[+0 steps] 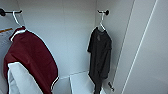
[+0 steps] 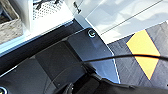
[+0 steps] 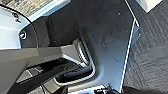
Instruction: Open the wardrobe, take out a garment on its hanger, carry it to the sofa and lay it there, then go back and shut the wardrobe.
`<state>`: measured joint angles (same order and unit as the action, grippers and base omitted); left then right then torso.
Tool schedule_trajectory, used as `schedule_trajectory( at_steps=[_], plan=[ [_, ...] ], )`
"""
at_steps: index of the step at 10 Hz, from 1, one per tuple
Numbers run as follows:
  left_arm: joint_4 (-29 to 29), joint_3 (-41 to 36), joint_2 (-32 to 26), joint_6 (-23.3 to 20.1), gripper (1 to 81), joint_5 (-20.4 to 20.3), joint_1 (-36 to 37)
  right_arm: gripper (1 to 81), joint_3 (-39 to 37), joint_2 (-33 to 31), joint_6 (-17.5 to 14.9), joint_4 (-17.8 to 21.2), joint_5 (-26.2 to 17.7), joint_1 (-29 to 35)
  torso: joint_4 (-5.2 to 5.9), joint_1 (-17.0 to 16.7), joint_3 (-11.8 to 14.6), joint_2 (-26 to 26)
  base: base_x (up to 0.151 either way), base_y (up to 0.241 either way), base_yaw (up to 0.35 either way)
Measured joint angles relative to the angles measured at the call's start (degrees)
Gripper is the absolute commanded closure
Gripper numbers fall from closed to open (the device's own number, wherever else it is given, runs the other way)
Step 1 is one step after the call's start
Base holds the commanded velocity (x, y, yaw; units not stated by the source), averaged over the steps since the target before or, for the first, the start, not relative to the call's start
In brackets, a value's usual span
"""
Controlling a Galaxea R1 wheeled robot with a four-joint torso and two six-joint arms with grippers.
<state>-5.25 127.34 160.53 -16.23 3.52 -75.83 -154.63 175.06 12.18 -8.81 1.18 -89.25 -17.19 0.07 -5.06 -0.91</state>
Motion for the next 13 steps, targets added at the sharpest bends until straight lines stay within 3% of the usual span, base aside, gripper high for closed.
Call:
schedule_trajectory(
  at_steps=[4,7,10,13],
  plan=[
    [-1.74,-1.10,-0.51,0.24,1.0,2.40,4.11,1.0,0.00,0.02,-0.11,0.00,0.11,0.22,-0.30,0.02,-0.02,0.00,0.000,0.000,0.000],
    [-3.04,0.79,0.15,0.68,1.0,3.78,11.93,1.0,0.00,0.00,-0.09,0.00,0.05,0.06,-0.30,0.04,-0.04,0.00,0.000,0.000,0.000],
    [-3.39,0.88,2.24,1.29,1.0,8.11,14.97,1.0,0.00,-0.02,-0.09,0.00,0.02,0.06,-0.30,0.04,-0.06,0.05,0.000,0.000,0.000],
    [-3.40,-0.68,2.95,1.32,1.0,9.24,17.66,1.0,0.00,-0.06,-0.06,0.02,0.07,0.22,-0.30,0.04,-0.09,0.05,0.000,0.000,0.000]
  ],
)
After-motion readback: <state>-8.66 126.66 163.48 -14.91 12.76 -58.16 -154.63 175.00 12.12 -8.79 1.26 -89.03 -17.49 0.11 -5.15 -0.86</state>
